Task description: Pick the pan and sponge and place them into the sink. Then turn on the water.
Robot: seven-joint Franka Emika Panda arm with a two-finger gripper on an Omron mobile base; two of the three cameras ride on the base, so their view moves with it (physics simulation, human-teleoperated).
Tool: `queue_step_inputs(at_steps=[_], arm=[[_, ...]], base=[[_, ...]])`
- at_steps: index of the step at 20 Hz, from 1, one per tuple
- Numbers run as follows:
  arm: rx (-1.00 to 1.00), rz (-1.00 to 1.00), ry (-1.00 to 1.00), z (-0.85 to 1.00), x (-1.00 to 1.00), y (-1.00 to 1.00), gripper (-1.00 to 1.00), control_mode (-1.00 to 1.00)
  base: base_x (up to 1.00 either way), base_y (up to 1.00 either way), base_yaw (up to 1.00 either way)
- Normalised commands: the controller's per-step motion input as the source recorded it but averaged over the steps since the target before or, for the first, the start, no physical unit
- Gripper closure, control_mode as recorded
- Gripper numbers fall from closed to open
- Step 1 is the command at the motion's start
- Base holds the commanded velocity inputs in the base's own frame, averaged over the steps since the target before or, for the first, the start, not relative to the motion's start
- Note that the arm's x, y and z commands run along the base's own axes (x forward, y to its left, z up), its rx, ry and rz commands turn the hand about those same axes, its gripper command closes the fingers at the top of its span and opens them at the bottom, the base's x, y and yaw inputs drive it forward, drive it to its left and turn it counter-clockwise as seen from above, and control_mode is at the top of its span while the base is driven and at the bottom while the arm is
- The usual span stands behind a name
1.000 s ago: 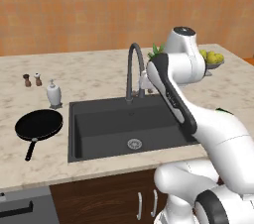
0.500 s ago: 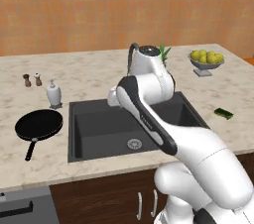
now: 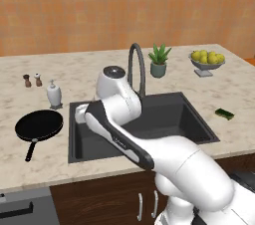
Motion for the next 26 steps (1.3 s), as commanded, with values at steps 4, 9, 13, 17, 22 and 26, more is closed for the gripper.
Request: queue_step_inputs(at_steps=[4, 9, 13, 17, 22, 26], arm=[[0.09, 0.03, 0.01, -0.28, 0.08, 0.98, -1.00, -1.00], [0.04, 0.00, 0.07, -0.21, 0.24, 0.88, -1.00, -1.00], [0.00, -0.01, 0.08, -0.10, 0.22, 0.79, -1.00, -1.00], [-0.02, 0.00, 0.14, -0.17, 0.18, 0.61, -1.00, -1.00], [-0.03, 0.00, 0.13, -0.38, 0.06, 0.47, -1.00, -1.00], [-0.04, 0.00, 0.09, -0.40, 0.01, 0.43, -1.00, -1.00]], base=[[0.00, 0.00, 0.00], [0.00, 0.00, 0.00], [0.00, 0.00, 0.00], [0.00, 0.00, 0.00], [0.00, 0.00, 0.00], [0.00, 0.00, 0.00]])
